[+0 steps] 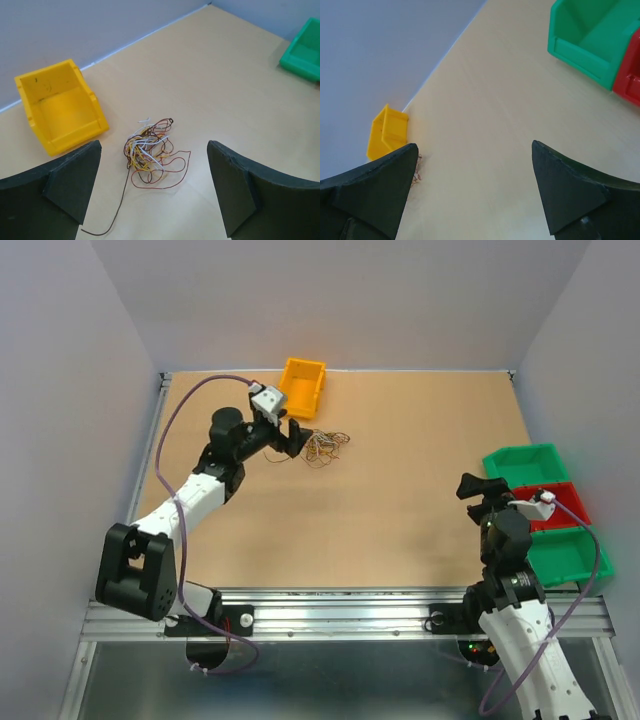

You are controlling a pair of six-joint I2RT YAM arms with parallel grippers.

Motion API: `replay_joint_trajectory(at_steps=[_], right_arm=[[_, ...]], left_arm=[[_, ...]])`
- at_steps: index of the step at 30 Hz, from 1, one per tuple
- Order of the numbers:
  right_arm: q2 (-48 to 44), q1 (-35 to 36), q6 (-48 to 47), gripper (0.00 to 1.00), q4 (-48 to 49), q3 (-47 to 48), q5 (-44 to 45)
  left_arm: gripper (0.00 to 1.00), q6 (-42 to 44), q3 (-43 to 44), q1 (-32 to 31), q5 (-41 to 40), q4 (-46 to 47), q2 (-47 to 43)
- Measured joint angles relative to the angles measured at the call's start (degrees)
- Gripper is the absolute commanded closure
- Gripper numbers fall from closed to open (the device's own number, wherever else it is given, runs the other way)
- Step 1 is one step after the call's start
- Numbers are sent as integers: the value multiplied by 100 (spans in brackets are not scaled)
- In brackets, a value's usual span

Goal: Untangle the cables

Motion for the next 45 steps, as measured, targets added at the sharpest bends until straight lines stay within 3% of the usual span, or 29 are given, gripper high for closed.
replay_joint_trajectory(at_steps=[4,11,16,23,28,30,33,34,38,45], right_arm=[[192,0,-70,0,26,0,-125],[566,0,-229,0,46,0,-293],[588,0,-348,0,74,0,-437],[297,0,-494,0,94,0,-575],[236,0,-549,0,153,0,-660],[232,0,-562,0,155,0,-695],[225,0,-581,0,155,0,-734],[227,0,-605,0,160,0,-763],[334,0,-778,0,275,0,-1121],[1596,-2,-1165,2,1762,-50,-3145]], left_arm=[[1,575,317,-723,-1147,-417,638],[2,1005,1154,-1224,-2586,-1086,2201],[7,1067,2002,-1355,-3254,-1578,3235],[14,1064,2444,-1401,-3746,-2170,3574],[32,1025,2892,-1401,-3825,-2592,3733],[46,1010,3077,-1401,-3821,-2750,3858],[78,962,3121,-1403,-3814,-2940,3941],[100,990,3121,-1403,-3810,-3016,3974],[100,968,3121,-1403,-3692,-3220,3978],[100,1064,2343,-1429,-2621,-3130,3073]])
